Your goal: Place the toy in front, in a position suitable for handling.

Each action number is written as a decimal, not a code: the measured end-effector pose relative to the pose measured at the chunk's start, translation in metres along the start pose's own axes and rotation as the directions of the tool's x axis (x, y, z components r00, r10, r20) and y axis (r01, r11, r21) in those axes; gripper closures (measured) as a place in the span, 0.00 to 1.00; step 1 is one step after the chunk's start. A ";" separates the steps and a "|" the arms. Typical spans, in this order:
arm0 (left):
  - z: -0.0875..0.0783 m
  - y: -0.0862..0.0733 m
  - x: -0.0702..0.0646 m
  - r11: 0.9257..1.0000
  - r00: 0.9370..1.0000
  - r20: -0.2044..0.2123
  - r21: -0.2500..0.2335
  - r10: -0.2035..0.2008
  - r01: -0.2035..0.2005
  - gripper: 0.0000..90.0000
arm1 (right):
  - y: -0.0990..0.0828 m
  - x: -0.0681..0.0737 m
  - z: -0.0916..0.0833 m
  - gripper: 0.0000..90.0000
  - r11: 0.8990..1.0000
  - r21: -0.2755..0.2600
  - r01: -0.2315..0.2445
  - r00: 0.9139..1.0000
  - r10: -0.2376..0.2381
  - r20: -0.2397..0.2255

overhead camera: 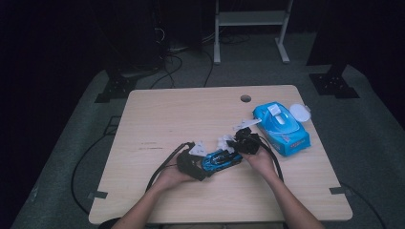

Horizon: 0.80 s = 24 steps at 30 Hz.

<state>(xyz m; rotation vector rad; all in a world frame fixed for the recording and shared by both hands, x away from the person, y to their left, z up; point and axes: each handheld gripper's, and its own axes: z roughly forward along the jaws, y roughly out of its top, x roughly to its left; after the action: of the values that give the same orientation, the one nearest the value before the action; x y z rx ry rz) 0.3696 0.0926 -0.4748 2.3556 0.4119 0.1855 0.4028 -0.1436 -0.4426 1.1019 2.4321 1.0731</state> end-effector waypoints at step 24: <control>0.000 -0.001 0.000 1.000 1.000 0.002 -0.002 0.001 -0.001 0.26 | -0.007 -0.003 -0.013 0.91 0.999 -0.007 0.036 0.997 -0.035 0.068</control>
<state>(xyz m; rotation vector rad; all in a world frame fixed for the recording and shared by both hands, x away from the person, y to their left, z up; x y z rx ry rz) 0.3696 0.0935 -0.4749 2.3539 0.4097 0.1843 0.3947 -0.1555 -0.4388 1.0708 2.3835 1.0177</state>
